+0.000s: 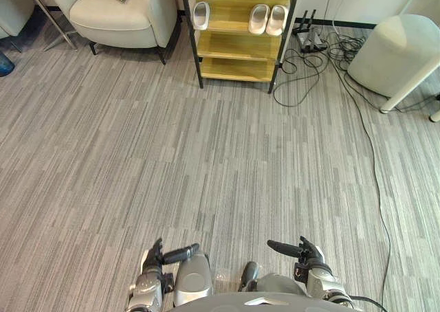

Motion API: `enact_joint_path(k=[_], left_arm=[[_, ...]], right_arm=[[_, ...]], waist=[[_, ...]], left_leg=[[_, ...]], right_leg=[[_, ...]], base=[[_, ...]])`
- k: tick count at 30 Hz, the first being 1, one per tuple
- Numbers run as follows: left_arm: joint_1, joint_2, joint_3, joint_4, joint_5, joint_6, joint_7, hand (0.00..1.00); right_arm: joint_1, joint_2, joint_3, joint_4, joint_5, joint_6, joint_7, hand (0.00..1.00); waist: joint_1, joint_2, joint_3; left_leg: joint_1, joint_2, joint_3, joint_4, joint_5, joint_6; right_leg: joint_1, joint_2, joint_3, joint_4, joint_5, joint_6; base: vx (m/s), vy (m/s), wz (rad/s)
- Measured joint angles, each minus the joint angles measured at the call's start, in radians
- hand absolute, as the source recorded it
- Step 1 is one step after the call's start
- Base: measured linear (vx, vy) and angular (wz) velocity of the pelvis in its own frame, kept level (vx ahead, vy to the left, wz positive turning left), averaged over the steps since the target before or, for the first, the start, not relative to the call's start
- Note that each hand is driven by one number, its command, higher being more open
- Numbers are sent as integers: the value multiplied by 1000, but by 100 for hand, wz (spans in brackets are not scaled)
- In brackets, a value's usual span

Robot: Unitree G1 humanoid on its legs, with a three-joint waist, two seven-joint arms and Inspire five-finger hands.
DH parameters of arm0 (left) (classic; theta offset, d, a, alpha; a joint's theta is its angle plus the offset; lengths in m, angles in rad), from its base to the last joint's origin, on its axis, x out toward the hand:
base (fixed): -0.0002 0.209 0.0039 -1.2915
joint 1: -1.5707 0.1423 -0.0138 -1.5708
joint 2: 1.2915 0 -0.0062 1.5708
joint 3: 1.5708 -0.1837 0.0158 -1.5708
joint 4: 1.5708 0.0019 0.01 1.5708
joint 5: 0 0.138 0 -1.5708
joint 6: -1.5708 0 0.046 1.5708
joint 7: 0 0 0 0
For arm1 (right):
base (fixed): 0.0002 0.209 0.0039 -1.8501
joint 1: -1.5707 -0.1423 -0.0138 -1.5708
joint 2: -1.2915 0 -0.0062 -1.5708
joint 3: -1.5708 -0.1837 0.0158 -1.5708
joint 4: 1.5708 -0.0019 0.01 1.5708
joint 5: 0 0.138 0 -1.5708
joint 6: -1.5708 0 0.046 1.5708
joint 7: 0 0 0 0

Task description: Organize the slippers on the shoe rack

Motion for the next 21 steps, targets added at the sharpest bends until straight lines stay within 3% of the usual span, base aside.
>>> enact_joint_path(k=[1,2,3,4,5,6,9,10,11,12,13,15,17,18,19,20,21], left_arm=[[-4,2,0,0,0,0,1,100],[-5,3,-3,0,0,0,3,100],[-4,-2,-5,5,0,0,4,100],[-7,-4,-3,8,1,1,3,100],[-23,15,-4,7,1,1,6,100],[-35,20,0,11,1,6,9,100],[-31,20,12,26,0,17,12,100],[-26,25,11,26,0,21,13,100],[-18,25,10,26,0,23,13,100],[-13,27,9,26,0,27,12,100],[-6,38,0,28,0,34,12,100],[2,46,-26,33,-1,44,14,100],[4,47,-27,34,0,43,14,100],[-3,45,-27,34,0,42,14,100],[-5,41,-27,33,0,41,14,100],[-4,38,-26,32,0,37,13,100],[0,39,-24,35,0,37,14,100]], right_arm=[[-2,0,-2,-1,0,0,-1,100],[1,-1,-3,-2,0,-3,-7,100],[4,-5,-2,-1,0,-3,-9,100],[11,2,-1,2,0,-1,-10,100],[14,21,2,2,-1,-1,-9,100],[18,31,-1,4,-1,4,-9,100],[20,46,-1,-1,-1,5,-7,100],[20,53,0,-1,-1,2,-6,100],[20,63,5,-2,-4,-2,-3,100],[23,67,23,-1,-11,-3,-1,100],[28,68,41,0,-22,-2,6,100],[35,65,42,-17,-43,-5,8,100],[31,57,41,-31,-42,-8,8,100],[28,57,42,-33,-42,-12,9,100],[27,55,41,-39,-41,-16,9,100],[23,54,41,-42,-41,-18,10,100],[25,54,40,-40,-41,-18,10,100]], waist=[[2,-5,3],[3,-8,5],[11,4,3],[21,-7,6],[17,-48,8],[20,-63,6],[31,-70,5],[40,-68,4],[39,-68,1],[37,-78,-4],[29,-85,-8],[17,-86,-9],[-10,-79,-5],[-17,-77,-5],[-20,-75,-5],[-21,-74,-5],[-22,-75,-6]], left_leg=[[-1,-16,-1,-69,12,1],[-2,-58,-9,-309,102,-2],[18,-68,-24,-410,281,4],[38,-82,-19,-429,308,65],[41,-121,-19,-442,304,76],[22,-135,-19,-388,264,96],[38,-133,-7,-302,189,118],[72,-123,-1,-285,145,115],[119,-113,0,-300,107,112],[158,-117,0,-325,84,118],[205,-126,0,-359,71,124],[303,-131,-6,-411,58,126],[375,-127,-35,-435,43,119],[403,-124,-58,-452,34,110],[419,-118,-70,-463,30,103],[450,-110,-90,-482,16,81],[480,-107,-108,-486,-9,55]], right_leg=[[11,-10,3,-2,-7,11],[40,-28,12,-10,-35,47],[62,-29,30,-14,-62,76],[74,-40,40,-16,-75,91],[70,-74,40,-12,-73,89],[71,-96,48,2,-67,100],[95,-105,67,55,-48,130],[80,-111,88,145,-48,130],[23,-124,105,328,-44,143],[-59,-155,111,524,-7,201],[-168,-193,123,742,10,236],[-272,-205,106,845,-93,154],[-348,-177,73,725,-146,100],[-397,-154,78,616,-145,98],[-424,-142,81,540,-137,102],[-449,-125,81,375,-69,106],[-455,-117,83,282,59,95]], base=[[509,174,-38],[435,172,-33],[453,179,-37],[385,126,-5],[479,133,26],[564,157,36],[410,106,-3],[259,82,-27],[375,122,-29],[308,84,-16],[446,80,-1],[332,30,15],[390,-46,47],[463,-107,55],[516,-155,61],[485,-168,55],[510,-188,50]])
